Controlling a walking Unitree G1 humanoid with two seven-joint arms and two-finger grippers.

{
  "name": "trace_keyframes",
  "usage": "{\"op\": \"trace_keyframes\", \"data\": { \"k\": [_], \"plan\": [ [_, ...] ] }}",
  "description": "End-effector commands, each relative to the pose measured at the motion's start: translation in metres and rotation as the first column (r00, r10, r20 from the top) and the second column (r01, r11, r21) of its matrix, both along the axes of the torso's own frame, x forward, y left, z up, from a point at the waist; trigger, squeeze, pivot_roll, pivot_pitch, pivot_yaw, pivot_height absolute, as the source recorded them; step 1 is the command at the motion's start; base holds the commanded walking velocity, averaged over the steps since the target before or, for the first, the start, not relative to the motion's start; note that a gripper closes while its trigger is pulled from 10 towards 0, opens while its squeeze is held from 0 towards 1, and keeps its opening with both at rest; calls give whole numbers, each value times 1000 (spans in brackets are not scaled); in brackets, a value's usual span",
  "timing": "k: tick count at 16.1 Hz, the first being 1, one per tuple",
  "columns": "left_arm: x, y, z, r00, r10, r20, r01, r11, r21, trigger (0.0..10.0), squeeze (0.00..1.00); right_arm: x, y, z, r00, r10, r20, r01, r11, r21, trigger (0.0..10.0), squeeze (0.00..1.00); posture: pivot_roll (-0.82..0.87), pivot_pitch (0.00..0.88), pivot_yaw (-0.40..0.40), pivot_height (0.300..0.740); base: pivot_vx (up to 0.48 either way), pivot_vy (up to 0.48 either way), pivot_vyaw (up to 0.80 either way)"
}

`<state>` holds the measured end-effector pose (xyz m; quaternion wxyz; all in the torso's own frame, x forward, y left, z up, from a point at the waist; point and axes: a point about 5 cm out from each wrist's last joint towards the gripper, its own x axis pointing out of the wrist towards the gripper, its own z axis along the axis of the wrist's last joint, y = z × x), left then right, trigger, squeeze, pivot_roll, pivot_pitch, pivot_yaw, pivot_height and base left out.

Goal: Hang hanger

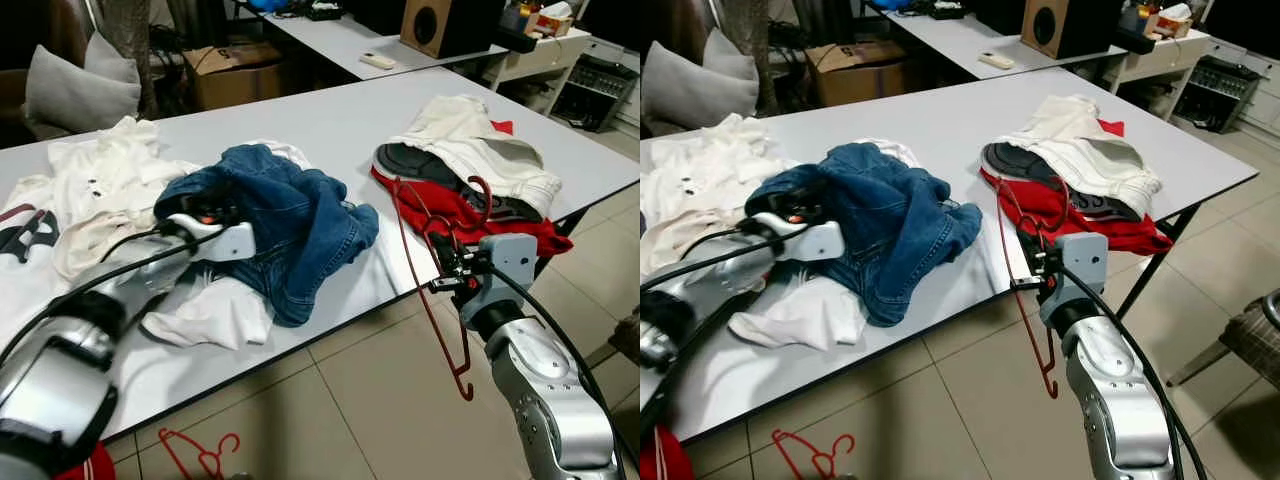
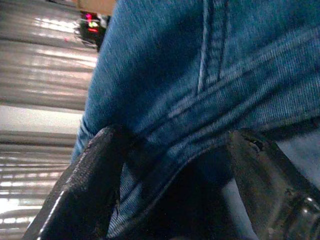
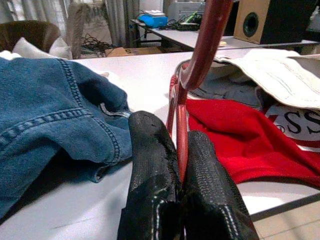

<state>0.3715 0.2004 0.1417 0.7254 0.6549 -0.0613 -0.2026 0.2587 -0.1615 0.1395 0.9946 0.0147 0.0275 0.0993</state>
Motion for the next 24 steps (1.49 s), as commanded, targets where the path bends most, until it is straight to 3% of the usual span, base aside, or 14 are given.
{"op": "trace_keyframes", "data": {
  "k": [1, 5, 8, 9, 10, 17, 22, 24],
  "plan": [
    [6, -5, 9, 998, -13, 58, 11, 1000, 25, 10000, 0, 2, -3, 4, 1000, -9, 20, 9, 1000, -10, 10000, 0, -167, 0, 4, 740, 0, 0, 0],
    [7, 2, 4, 997, 29, 73, -37, 995, 98, 10000, 0, 3, -5, 5, 1000, -15, 25, 15, 1000, -17, 10000, 0, -191, 0, 13, 740, 0, 0, 0],
    [9, 5, 12, 992, 36, 123, -45, 996, 76, 10000, 0, 3, -6, 5, 1000, -13, 27, 14, 1000, -21, 10000, 0, -192, 0, 10, 740, 0, 0, 0],
    [10, 5, 17, 989, 33, 142, -41, 998, 57, 1686, 0, 4, -6, 6, 1000, -12, 28, 13, 1000, -22, 10000, 0, -191, 0, 6, 740, 0, 0, 0],
    [11, 6, 20, 987, 32, 159, -40, 998, 46, 0, 0, 4, -6, 6, 1000, -9, 28, 10, 1000, -23, 10000, 0, -191, 0, 6, 740, 0, 0, 0],
    [14, 7, 41, 967, 12, 256, -12, 1000, -4, 0, 0, 5, -6, 7, 999, -7, 32, 8, 1000, -25, 10000, 0, -192, 0, 3, 740, 0, 0, 0],
    [12, 6, 40, 971, -16, 239, 19, 1000, -7, 0, 0, 5, -7, 7, 999, -8, 32, 9, 1000, -25, 10000, 0, -189, 0, 0, 740, 0, 0, 0],
    [8, 1, 33, 985, -77, 156, 80, 997, -17, 0, 0, 5, -6, 7, 1000, -3, 30, 4, 1000, -26, 10000, 0, -186, 0, -4, 740, 0, 0, 0]
  ]
}}
